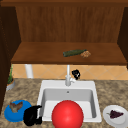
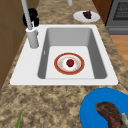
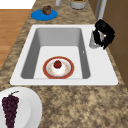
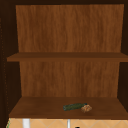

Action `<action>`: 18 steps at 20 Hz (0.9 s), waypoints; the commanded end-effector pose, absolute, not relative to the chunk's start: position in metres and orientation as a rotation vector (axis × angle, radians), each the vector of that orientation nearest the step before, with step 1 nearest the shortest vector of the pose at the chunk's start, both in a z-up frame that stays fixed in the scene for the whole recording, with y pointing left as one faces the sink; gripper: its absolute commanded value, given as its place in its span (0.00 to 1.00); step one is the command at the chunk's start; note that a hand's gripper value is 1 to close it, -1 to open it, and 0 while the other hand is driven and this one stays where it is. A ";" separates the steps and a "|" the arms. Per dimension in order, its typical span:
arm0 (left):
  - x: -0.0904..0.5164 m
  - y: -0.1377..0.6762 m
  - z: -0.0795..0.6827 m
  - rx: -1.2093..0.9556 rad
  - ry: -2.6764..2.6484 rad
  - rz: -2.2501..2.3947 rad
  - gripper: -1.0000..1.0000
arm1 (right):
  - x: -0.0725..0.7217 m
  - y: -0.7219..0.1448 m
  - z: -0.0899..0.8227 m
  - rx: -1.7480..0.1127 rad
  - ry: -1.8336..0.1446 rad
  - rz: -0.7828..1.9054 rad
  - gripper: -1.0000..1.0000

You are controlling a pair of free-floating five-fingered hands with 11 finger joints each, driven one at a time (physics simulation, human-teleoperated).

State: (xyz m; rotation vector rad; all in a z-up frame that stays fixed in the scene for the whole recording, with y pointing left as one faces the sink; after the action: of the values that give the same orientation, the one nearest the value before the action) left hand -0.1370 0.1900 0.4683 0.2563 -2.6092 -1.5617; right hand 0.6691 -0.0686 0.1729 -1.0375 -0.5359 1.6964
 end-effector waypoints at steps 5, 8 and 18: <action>-0.137 0.190 0.468 0.256 -2.609 -1.562 0.50 | 0.673 -0.032 0.170 -1.125 -0.459 1.771 1.00; -0.137 0.190 0.468 0.256 -2.609 -1.562 0.50 | 0.669 -0.027 0.162 -1.188 -0.397 1.793 1.00; -0.137 0.190 0.468 0.256 -2.609 -1.562 0.50 | 0.662 -0.026 0.162 -1.092 -0.294 1.812 1.00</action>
State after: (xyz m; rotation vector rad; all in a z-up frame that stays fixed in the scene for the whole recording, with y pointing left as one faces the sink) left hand -0.1370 0.1900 0.4683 0.2563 -2.6092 -1.5617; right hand 0.6628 -0.0429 0.1603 -1.2510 -0.2591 1.7773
